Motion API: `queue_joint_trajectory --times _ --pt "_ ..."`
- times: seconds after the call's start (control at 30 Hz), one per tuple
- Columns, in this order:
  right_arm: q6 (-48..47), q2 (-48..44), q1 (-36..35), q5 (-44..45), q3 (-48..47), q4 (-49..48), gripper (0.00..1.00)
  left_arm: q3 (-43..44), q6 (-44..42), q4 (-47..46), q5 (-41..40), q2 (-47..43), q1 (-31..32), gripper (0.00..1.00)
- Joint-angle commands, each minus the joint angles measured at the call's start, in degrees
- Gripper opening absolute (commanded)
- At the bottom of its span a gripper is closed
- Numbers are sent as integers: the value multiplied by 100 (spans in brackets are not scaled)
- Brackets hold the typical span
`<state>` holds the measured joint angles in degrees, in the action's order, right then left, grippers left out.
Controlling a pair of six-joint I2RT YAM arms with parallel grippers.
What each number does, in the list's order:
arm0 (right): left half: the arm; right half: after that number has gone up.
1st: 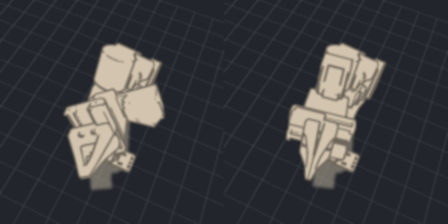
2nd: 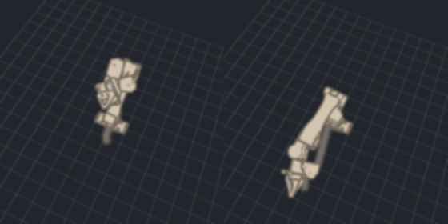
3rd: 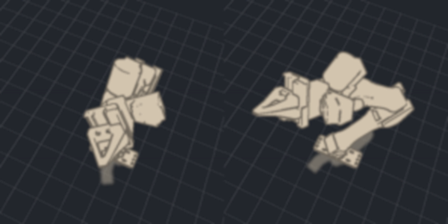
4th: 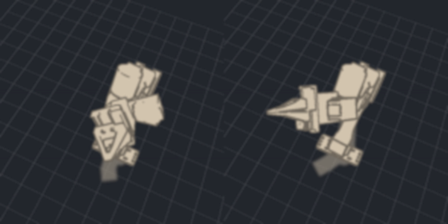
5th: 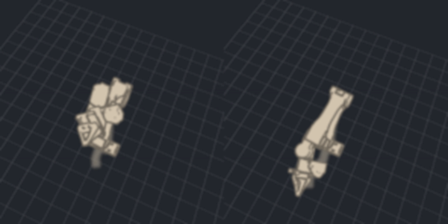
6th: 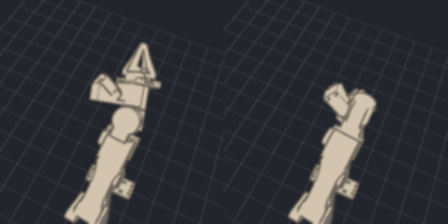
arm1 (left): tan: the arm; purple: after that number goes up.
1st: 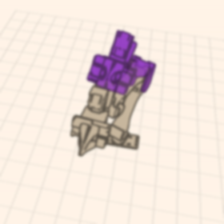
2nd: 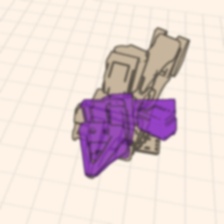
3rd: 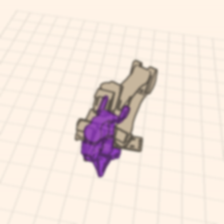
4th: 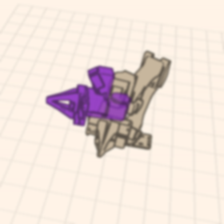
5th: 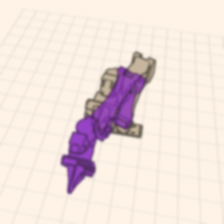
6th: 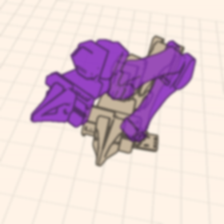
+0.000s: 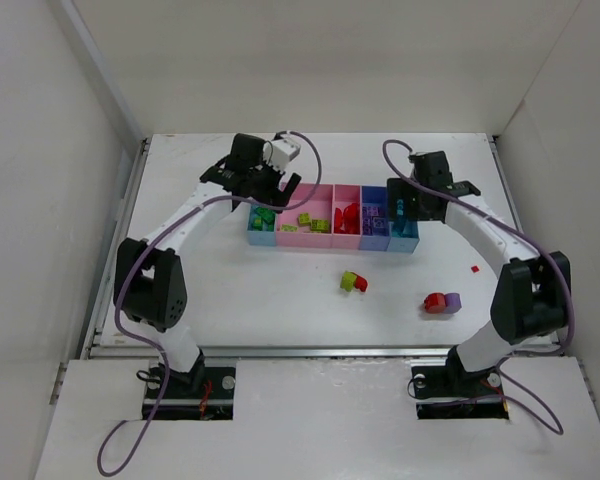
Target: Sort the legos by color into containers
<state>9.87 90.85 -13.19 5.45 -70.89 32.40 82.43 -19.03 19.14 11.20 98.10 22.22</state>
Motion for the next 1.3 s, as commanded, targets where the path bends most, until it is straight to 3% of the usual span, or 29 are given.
queue_joint_trajectory --times 0.0,0.1,0.17,0.2,0.23,0.4,0.47,0.73,0.9,1.03,1.27 --pt "-301 -541 -78 -333 -268 3 100 -183 -583 -42 48 -581 335 94" --pt "-476 -954 -341 -448 -83 -67 100 -350 -1364 63 653 -767 704 91" --pt "-477 -1209 -395 -510 119 -120 100 -351 -1970 711 1650 -776 1011 93" --pt "-399 -1262 -456 -580 180 -120 100 -264 -2591 1028 1970 -697 1117 93" --pt "-320 -1315 -456 -659 286 -120 100 -263 -2693 1231 2156 -618 1231 94" --pt "208 -1438 -588 -1107 567 -120 100 -324 -2720 1208 1923 -186 2135 95" --pt "410 -1500 -877 -916 742 36 100 -377 -2773 1154 1921 -134 2304 96" --pt "1035 -2141 -1063 -616 1368 372 100 -334 -1519 698 1669 190 3226 99" --pt "1096 -2492 -1063 -423 1491 434 100 141 512 846 876 972 3342 99" --pt "1149 -2905 -1063 -229 1604 538 100 194 1145 987 481 1378 3342 99" --pt "1210 -3451 -1063 -89 1815 644 100 141 1331 758 -258 1466 3342 95"
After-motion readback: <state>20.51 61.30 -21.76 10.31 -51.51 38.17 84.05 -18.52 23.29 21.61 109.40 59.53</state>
